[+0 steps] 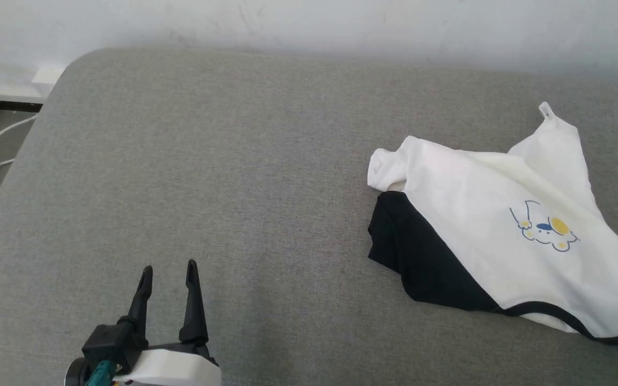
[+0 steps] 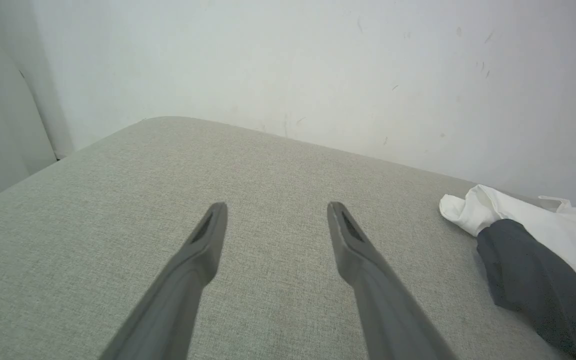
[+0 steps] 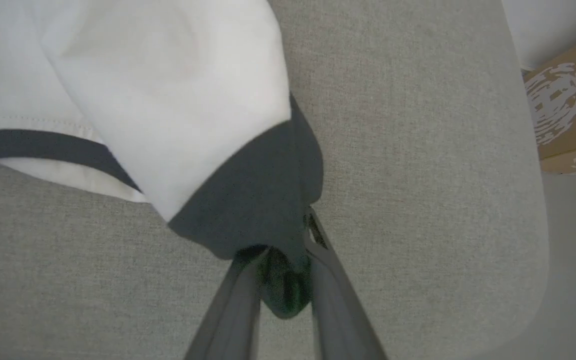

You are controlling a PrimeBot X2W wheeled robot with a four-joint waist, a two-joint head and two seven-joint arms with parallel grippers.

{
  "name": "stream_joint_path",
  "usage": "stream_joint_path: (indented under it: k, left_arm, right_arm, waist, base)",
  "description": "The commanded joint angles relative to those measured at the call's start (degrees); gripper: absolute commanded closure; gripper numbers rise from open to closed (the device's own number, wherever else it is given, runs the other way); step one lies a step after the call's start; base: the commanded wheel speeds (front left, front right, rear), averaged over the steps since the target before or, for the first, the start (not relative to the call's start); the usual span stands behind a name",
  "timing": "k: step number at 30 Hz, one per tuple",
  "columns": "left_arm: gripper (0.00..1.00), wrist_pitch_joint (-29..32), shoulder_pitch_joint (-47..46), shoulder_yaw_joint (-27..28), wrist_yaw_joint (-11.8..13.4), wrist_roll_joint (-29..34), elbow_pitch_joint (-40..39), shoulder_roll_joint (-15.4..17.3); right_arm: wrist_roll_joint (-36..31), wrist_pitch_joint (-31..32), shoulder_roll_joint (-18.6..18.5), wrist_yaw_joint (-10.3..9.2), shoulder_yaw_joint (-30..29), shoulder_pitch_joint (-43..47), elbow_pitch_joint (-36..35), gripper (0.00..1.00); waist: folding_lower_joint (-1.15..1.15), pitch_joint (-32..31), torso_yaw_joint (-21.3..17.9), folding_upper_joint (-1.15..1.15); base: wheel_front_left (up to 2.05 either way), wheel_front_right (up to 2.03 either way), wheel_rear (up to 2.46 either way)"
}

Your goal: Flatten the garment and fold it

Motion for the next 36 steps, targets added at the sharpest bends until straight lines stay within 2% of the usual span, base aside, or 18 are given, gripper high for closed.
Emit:
stream_joint_path:
  k: [1,7,14,19,25,30,36]
  left_arm:
    - [0.00,-0.27,-0.06,0.30,-0.31,0.47,0.20,-0.06]
    - [0.00,-0.27,0.28,0.51,-0.71,1.01,0.54,-0.06]
    - [0.00,-0.27,1.47,0.31,-0.75,0.98,0.05,-0.06]
    - [0.00,-0.27,1.66,0.39,-0.94,0.75,-2.06,-0.06]
    - [0.00,-0.27,2.55,-0.56,-1.56,0.43,-4.65,-0.06]
    - [0.00,-0.27,4.18,-1.68,-1.45,0.82,-4.67,-0.06]
    - [0.00,-0.27,5.59,-1.89,-0.95,1.63,-4.51,-0.06]
  right_arm:
    - [-0.63,-1.17,0.70,-0.11,0.09,-0.71,0.24,0.00]
    - [-0.17,-8.17,4.54,-0.11,0.78,-4.04,-0.82,0.00]
    - [-1.03,-14.55,9.88,-0.11,-1.71,-4.00,-8.87,0.00]
    - [-2.46,-21.30,14.74,-0.11,0.74,-3.39,-10.90,0.00]
    - [-3.10,-31.65,17.11,-0.11,3.79,-1.15,-6.48,0.00]
    - [0.97,-42.31,17.19,-0.11,6.01,1.17,0.97,0.00]
    - [3.08,-45.41,17.20,-0.11,7.98,1.15,5.02,0.00]
  waist:
    - [0.00,0.08,-0.25,0.00]
    - [0.00,-0.93,-1.56,0.00]
    - [0.00,-2.27,-3.26,0.00]
    - [0.00,-2.28,-4.84,0.00]
    - [0.00,-2.53,-5.82,0.00]
    - [0.00,-3.29,-5.84,0.00]
    - [0.00,-3.64,-6.26,0.00]
  base:
    - [0.00,0.00,0.00]
    - [0.00,0.00,0.00]
    - [0.00,0.00,0.00]
    - [0.00,0.00,0.00]
    - [0.00,0.00,0.00]
    - [0.00,0.00,0.00]
    - [0.00,0.00,0.00]
